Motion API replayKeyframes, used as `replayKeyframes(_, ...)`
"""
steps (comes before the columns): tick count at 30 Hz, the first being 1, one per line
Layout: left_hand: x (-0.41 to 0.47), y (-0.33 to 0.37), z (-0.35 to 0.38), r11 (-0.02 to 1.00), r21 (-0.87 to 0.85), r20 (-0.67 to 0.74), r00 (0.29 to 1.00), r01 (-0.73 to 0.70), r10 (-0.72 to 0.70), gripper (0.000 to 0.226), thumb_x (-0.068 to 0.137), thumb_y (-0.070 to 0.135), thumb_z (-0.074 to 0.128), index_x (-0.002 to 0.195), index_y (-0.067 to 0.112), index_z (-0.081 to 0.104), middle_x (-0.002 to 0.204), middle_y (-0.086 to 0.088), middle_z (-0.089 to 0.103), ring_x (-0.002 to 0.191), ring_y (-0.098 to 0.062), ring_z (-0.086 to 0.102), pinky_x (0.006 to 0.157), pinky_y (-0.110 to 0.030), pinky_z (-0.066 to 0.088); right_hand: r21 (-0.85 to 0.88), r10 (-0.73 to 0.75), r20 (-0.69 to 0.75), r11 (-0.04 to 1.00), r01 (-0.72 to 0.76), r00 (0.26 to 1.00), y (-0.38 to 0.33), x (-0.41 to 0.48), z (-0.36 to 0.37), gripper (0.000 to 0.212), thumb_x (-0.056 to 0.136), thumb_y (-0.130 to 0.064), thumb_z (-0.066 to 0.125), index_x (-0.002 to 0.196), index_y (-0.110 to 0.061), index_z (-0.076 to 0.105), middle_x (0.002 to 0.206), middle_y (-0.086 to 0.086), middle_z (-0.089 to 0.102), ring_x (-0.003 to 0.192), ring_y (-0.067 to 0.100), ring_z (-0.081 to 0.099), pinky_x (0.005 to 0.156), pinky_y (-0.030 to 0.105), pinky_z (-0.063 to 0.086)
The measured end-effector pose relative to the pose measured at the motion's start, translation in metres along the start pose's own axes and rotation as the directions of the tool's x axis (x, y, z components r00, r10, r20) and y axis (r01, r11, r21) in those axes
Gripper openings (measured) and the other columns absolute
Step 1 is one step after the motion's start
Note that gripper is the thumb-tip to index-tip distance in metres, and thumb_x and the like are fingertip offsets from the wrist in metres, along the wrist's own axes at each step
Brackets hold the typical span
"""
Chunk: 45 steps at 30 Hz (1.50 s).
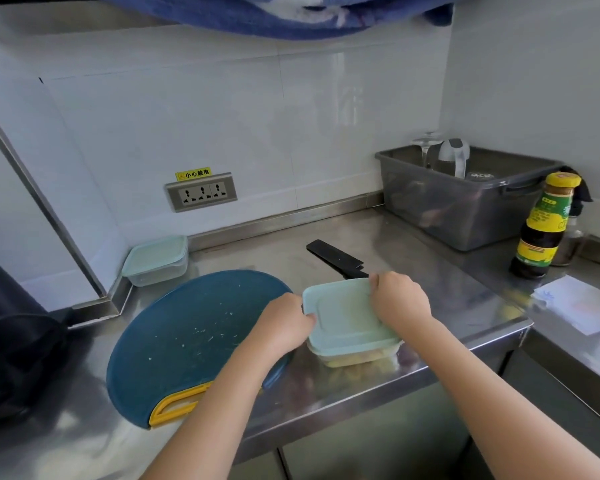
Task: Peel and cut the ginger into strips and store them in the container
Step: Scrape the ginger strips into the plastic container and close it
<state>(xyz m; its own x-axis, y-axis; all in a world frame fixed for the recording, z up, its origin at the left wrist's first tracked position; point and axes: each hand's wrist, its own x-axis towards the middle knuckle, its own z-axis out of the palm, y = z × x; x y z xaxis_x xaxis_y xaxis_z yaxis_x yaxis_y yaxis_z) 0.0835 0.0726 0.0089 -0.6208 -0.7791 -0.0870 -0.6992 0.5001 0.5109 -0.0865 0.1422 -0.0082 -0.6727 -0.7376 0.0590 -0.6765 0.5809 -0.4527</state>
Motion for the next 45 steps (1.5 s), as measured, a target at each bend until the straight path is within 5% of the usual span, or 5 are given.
replayKeyframes(7, -0.001, 0.005, 0.010, 0.997, 0.083, 0.017, 1.000, 0.011, -0.012, 0.044, 0.095, 0.025, 0.045, 0.135, 0.007, 0.040, 0.131, -0.012, 0.047, 0.107, -0.027, 0.055, 0.089, -0.034, 0.047, 0.034, -0.019, 0.034, 0.999, 0.018, 0.999, 0.007, 0.014, 0.007, 0.039, 0.103, -0.023, 0.029, 0.065, -0.016, 0.035, 0.076, 0.006, 0.048, 0.078, 0.031, 0.049, 0.067, 0.031, 0.038)
replayKeyframes(14, 0.010, 0.032, 0.024, 0.961, 0.233, 0.058, 0.988, -0.151, 0.141, 0.069, 0.100, 0.049, 0.022, 0.151, 0.009, -0.002, 0.159, -0.008, -0.008, 0.146, -0.021, -0.011, 0.117, -0.040, -0.008, 0.004, -0.018, 0.039, 1.000, 0.018, 0.999, 0.010, 0.009, 0.010, 0.027, 0.103, -0.022, 0.027, 0.088, -0.012, 0.047, 0.103, 0.014, 0.062, 0.085, 0.031, 0.051, 0.070, 0.031, 0.038)
replayKeyframes(33, 0.034, 0.013, 0.044, 0.986, 0.104, -0.142, 0.980, -0.129, 0.143, 0.053, 0.095, 0.052, 0.037, 0.140, 0.023, 0.038, 0.131, -0.005, 0.039, 0.125, -0.022, 0.029, 0.102, -0.034, 0.030, 0.163, -0.023, -0.087, 0.986, 0.037, 0.996, 0.011, -0.005, 0.010, 0.036, 0.103, -0.027, 0.032, 0.074, -0.014, 0.049, 0.079, 0.004, 0.054, 0.084, 0.033, 0.052, 0.067, 0.034, 0.036)
replayKeyframes(38, 0.033, 0.015, 0.044, 0.989, 0.088, -0.147, 0.981, -0.118, 0.130, 0.049, 0.095, 0.049, 0.038, 0.137, 0.024, 0.040, 0.130, -0.007, 0.040, 0.123, -0.024, 0.031, 0.101, -0.034, 0.030, 0.251, -0.227, 0.058, 0.946, 0.206, 0.972, 0.019, -0.036, 0.012, 0.046, 0.106, -0.028, 0.027, 0.150, -0.016, 0.035, 0.159, -0.007, 0.025, 0.141, 0.015, 0.030, 0.100, 0.024, 0.028)
replayKeyframes(45, 0.035, 0.011, 0.046, 0.995, -0.040, -0.167, 0.982, -0.095, 0.087, 0.045, 0.095, 0.042, 0.045, 0.137, 0.026, 0.045, 0.129, -0.005, 0.042, 0.121, -0.025, 0.036, 0.100, -0.031, 0.029, 0.561, -0.140, 0.065, 0.824, 0.080, 0.988, 0.024, -0.034, 0.015, 0.043, 0.106, -0.029, 0.034, 0.148, -0.026, 0.039, 0.155, -0.016, 0.029, 0.143, 0.005, 0.026, 0.099, 0.009, 0.017)
